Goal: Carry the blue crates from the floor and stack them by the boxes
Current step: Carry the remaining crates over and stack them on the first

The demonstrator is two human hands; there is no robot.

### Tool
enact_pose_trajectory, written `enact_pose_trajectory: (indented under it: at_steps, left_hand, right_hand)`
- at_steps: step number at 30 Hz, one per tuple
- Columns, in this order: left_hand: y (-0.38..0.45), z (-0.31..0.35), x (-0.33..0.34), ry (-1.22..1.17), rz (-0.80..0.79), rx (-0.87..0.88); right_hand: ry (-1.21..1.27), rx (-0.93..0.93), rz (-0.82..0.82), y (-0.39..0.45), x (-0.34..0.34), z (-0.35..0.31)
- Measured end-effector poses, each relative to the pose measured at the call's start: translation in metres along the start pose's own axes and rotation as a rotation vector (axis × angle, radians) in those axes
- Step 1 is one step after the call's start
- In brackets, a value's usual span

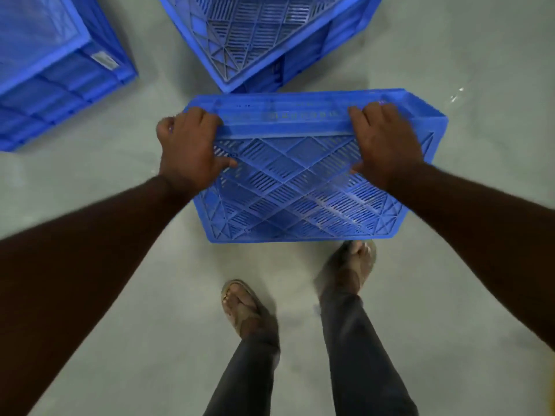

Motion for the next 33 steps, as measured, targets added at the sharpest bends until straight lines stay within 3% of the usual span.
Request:
enact_pose_trajectory:
  at_steps: [5, 8, 11, 16, 18, 21, 24, 26, 28, 30, 33]
  left_hand:
    - [-0.08, 0.023, -0.002, -0.101, 0.096, 0.11]
    - [-0.124, 0.037, 0.018, -0.106, 0.025, 0.111]
    - [-0.166, 0.054, 0.043, -0.111, -0.036, 0.074]
    - [-0.217, 0.078, 0.071, -0.167, -0.12, -0.018]
    - [-0.222, 0.084, 0.073, -0.13, -0.15, 0.022]
    - [-0.2, 0.083, 0.05, -0.006, -0.062, 0.038]
    - [-0.145, 0.072, 0.023, 0.029, 0.033, -0.002]
    - [-0.103, 0.066, 0.023, -0.031, -0.068, -0.016]
    - [-0.07, 0.072, 0.034, -0.059, -0.336, -0.044]
    - [-0.055, 0.083, 0.038, -0.035, -0.55, -0.073]
    - [-0.071, 0.09, 0.038, -0.012, -0.734, -0.069]
  right_hand:
    - [0.248, -0.034, -0.052, -0.069, -0.004, -0.003]
    - [0.178, -0.044, -0.081, -0.115, 0.015, -0.012]
    - [0.02, -0.19, -0.06, -0.162, 0.038, -0.031]
    - [0.041, -0.207, -0.146, -0.195, 0.067, -0.03]
    - [0.052, -0.201, -0.172, -0.199, 0.068, -0.028]
    - [0.129, -0.257, -0.163, -0.19, 0.051, -0.017]
    - [0.162, -0.301, 0.058, -0.154, 0.015, -0.004]
    - [0.111, -0.185, 0.015, -0.116, 0.01, 0.011]
    - [-0.024, -0.056, -0.239, -0.088, 0.021, 0.021]
    - [-0.106, -0.043, -0.429, -0.079, 0.029, 0.02]
    - [-0.05, -0.098, -0.408, -0.098, 0.024, 0.015]
Point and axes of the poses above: each hand's wrist, its own y-axis towards the middle knuckle, its own x-axis out of the palm, z = x × y, the point moved 6 cm from there along y, towards the middle knuckle, and after that the axes turned 10 degrees about x, right-handed, at the moved point
